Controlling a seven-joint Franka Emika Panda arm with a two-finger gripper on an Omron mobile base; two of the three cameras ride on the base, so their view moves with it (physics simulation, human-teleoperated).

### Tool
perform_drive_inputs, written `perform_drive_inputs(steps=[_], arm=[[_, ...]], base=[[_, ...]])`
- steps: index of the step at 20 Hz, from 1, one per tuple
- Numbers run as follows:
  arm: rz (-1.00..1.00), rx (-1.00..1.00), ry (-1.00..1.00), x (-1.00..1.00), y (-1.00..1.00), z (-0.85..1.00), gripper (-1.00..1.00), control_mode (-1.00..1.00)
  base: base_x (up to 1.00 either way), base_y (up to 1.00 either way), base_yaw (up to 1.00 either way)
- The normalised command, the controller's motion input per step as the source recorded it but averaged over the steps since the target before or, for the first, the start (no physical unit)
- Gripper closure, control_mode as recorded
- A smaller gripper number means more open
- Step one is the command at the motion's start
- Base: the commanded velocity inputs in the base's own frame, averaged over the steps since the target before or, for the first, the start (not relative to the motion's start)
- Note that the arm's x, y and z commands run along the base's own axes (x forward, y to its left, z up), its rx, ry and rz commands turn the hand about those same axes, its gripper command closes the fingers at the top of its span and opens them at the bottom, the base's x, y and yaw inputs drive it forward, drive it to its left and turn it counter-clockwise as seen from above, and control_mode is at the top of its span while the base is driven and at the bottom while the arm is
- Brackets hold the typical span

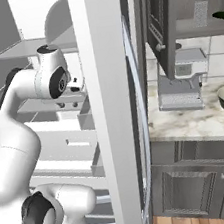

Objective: Pick the cheese from the fridge and the cheese grater from the cabinet and place them next to the salad bowl.

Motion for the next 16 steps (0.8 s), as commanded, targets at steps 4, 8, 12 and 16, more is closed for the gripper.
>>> perform_drive_inputs(steps=[4, 8, 12, 16], arm=[[0.01, -0.02, -0.01, -0.17, 0.03, -0.06, -1.00, -1.00], [0.00, -0.04, -0.02, -0.23, 0.36, -0.29, -1.00, -1.00], [0.00, -0.03, -0.07, -0.02, 0.56, -0.27, -1.00, -1.00], [0.02, 0.00, -0.12, 0.16, 0.51, -0.23, -1.00, -1.00]], base=[[0.00, 0.00, 0.00], [0.00, 0.00, 0.00], [0.00, 0.00, 0.00], [0.00, 0.00, 0.00]])
